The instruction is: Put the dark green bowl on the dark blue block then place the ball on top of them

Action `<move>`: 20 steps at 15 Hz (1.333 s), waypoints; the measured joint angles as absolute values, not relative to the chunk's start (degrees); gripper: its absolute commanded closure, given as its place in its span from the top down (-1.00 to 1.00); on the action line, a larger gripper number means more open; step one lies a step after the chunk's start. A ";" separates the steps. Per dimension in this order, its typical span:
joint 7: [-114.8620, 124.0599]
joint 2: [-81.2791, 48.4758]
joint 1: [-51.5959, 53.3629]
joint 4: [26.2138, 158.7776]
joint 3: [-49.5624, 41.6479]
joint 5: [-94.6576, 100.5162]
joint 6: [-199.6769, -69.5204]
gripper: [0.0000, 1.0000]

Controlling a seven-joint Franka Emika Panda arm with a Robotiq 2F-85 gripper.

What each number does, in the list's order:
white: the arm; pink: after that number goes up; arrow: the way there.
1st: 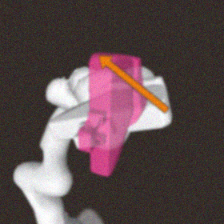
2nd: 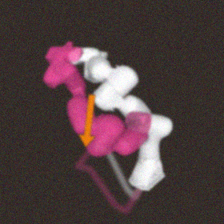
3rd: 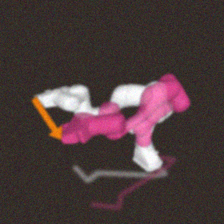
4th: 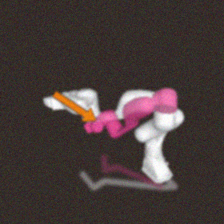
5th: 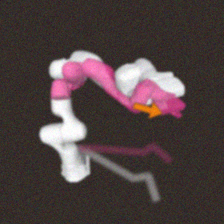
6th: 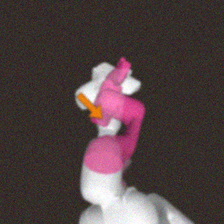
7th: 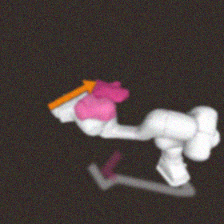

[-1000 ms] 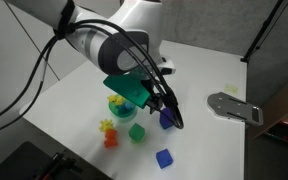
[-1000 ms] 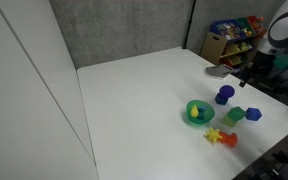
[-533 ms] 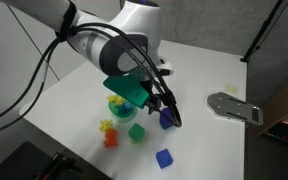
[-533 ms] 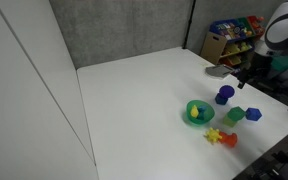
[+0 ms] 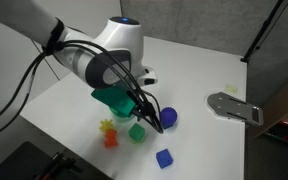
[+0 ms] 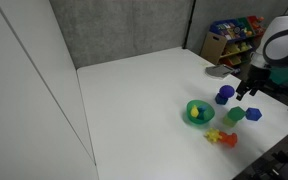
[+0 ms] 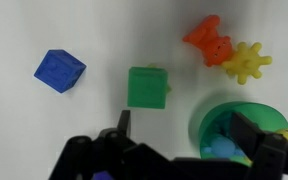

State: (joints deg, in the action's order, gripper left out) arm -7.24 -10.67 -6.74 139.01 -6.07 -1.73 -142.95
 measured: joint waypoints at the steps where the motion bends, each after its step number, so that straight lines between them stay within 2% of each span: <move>1: -6.96 -10.70 -6.74 139.96 -6.23 -0.81 -145.01 1.00; 8: -4.61 -14.47 -6.79 144.09 -7.84 2.26 -157.29 1.00; 19: -4.94 -24.75 -9.36 140.53 -4.71 -1.56 -162.95 1.00; 20: -4.93 -25.45 -9.36 140.00 -4.64 -1.56 -162.95 0.93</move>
